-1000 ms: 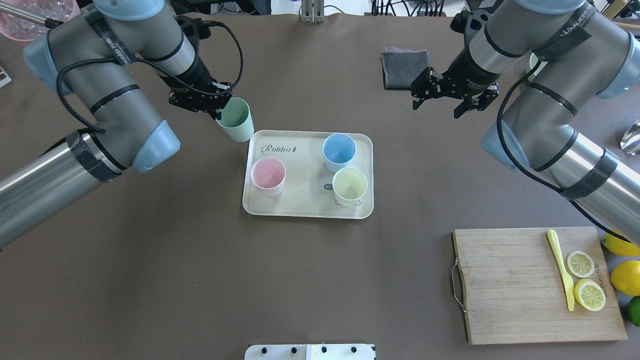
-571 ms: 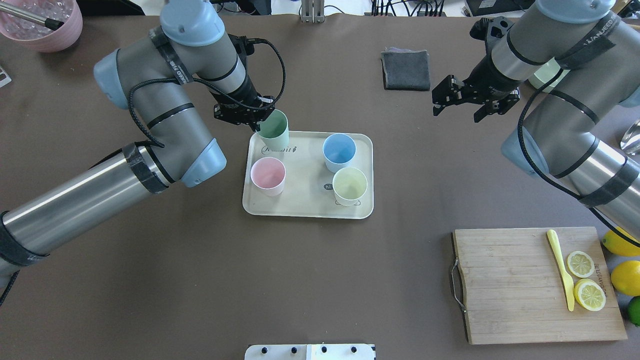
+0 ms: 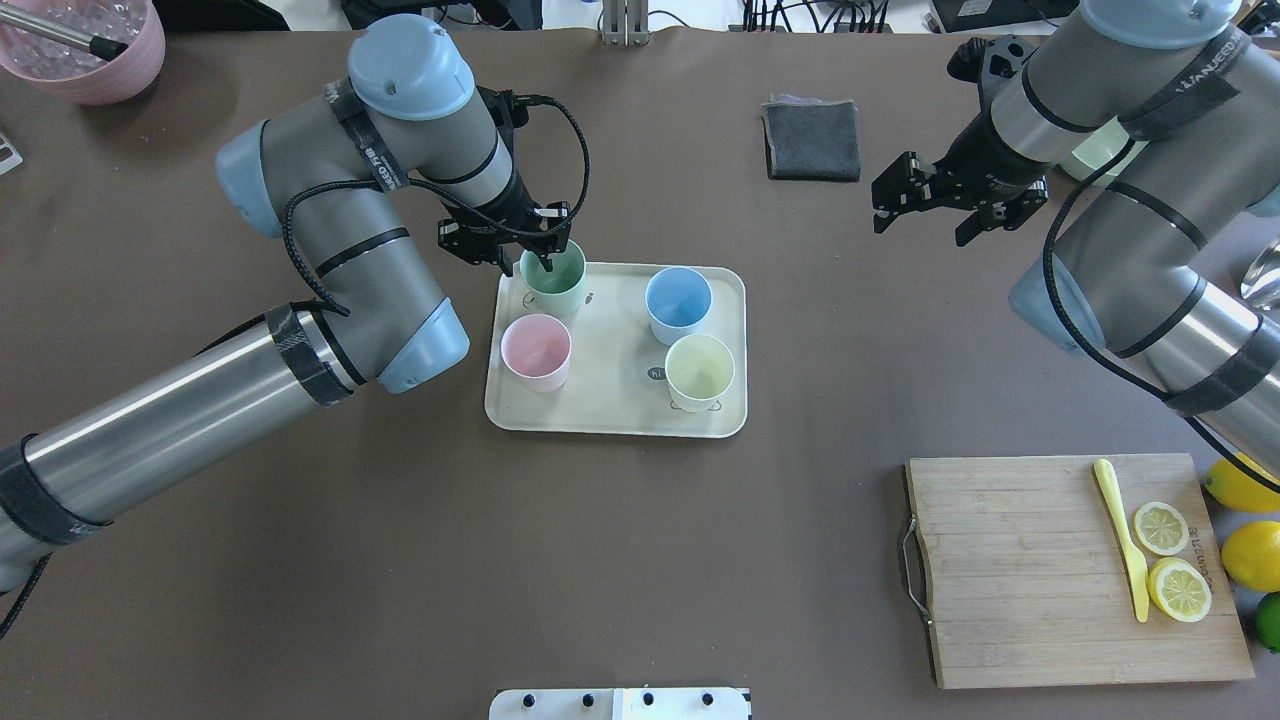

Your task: Place all cups on tray

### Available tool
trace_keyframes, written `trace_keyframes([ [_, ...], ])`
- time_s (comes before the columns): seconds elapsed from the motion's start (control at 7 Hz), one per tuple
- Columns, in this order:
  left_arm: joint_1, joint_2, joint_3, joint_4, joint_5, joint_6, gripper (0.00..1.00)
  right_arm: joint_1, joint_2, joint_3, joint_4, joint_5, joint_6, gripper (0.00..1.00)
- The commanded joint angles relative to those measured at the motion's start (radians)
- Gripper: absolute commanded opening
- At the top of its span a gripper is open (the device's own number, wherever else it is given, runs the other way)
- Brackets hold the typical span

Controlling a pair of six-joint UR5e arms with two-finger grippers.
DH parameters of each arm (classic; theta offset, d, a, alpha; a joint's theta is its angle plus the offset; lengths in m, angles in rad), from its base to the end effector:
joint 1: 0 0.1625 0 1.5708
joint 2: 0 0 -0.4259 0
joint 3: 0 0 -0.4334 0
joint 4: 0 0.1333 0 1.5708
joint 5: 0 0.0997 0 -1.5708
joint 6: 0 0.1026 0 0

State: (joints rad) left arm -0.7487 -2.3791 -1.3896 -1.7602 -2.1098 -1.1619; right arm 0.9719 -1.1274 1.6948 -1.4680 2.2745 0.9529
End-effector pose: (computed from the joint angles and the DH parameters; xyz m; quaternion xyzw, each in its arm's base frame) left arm 0.5248 -0.5977 0.1900 0.0048 0.4540 -0.0454 0.8898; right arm -0.3252 -0.5952 0.3137 -0.0076 -0.4485 0.0445 0.8926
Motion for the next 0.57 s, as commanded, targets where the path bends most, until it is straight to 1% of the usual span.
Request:
trace_keyframes([
  [0.0, -0.088, 0.073, -0.139, 0.11, -0.057, 0.116, 0.98, 0.037, -0.006, 0.006, -0.026, 0.008, -0.057, 1.0],
  [0.14, -0.136, 0.178, -0.267, 0.199, -0.062, 0.26, 0.98, 0.065, -0.067, 0.028, -0.029, 0.011, -0.148, 1.0],
  [0.29, -0.202, 0.269, -0.348, 0.252, -0.062, 0.413, 0.98, 0.108, -0.15, 0.055, -0.029, 0.013, -0.272, 1.0],
  [0.43, -0.271, 0.396, -0.398, 0.251, -0.065, 0.589, 0.98, 0.164, -0.222, 0.052, -0.031, 0.031, -0.443, 1.0],
])
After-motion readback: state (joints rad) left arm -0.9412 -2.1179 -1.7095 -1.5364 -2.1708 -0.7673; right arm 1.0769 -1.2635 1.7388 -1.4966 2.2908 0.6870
